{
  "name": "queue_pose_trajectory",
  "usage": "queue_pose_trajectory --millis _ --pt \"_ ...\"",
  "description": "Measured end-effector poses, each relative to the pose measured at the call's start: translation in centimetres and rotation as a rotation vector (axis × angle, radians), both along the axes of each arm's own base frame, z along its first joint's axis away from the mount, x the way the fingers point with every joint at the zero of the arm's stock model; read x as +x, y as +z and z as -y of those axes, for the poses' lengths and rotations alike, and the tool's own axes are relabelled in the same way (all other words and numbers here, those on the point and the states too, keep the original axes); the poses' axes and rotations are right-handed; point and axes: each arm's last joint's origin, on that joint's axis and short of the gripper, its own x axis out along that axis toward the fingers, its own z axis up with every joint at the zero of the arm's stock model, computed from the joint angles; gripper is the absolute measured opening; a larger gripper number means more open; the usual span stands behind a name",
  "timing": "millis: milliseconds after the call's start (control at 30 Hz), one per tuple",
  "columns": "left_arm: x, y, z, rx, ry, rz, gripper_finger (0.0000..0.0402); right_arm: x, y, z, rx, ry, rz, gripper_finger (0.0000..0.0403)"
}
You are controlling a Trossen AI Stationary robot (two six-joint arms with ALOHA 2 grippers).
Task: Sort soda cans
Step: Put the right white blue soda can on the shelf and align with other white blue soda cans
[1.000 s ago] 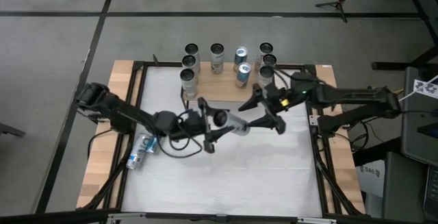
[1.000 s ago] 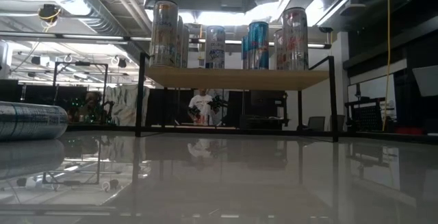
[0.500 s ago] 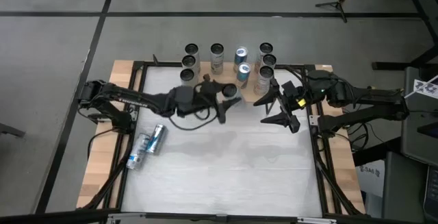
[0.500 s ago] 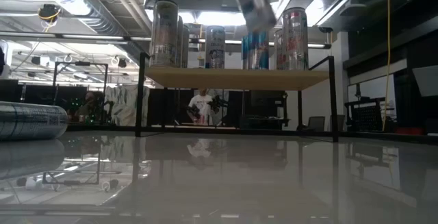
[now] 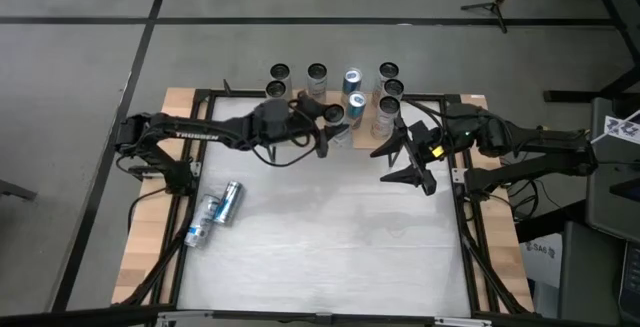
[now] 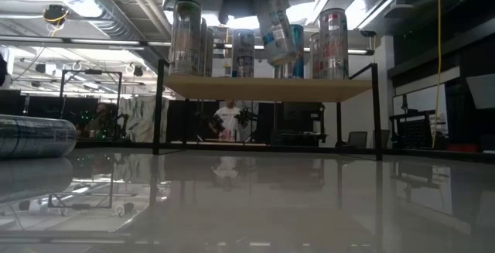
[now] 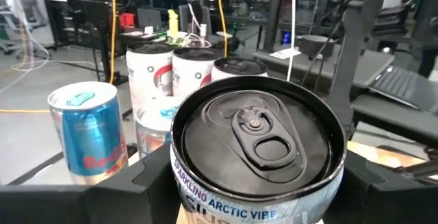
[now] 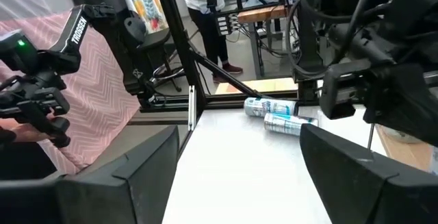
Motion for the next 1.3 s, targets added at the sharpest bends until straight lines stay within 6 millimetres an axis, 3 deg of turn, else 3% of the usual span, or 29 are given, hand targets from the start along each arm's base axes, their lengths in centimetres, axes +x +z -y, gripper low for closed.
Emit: queue_pose_trajectory --millis 333,667,1300 --pt "-0.1 0.0 -0.7 -0.023 -0.095 0.006 0.0241 0.0 -0.2 0.0 -0.026 0.004 -0.01 0.0296" --pt "-0.3 -1.1 -0.8 -0.044 -0.045 -0.106 0.0241 0.0 -0.5 0.0 -0.026 0.005 -0.039 0.0296" --pt "-0.5 -1.2 -1.3 0.0 0.093 -0.134 0.0248 3.5 -3.2 0.0 -0.025 0.007 -0.167 0.0296"
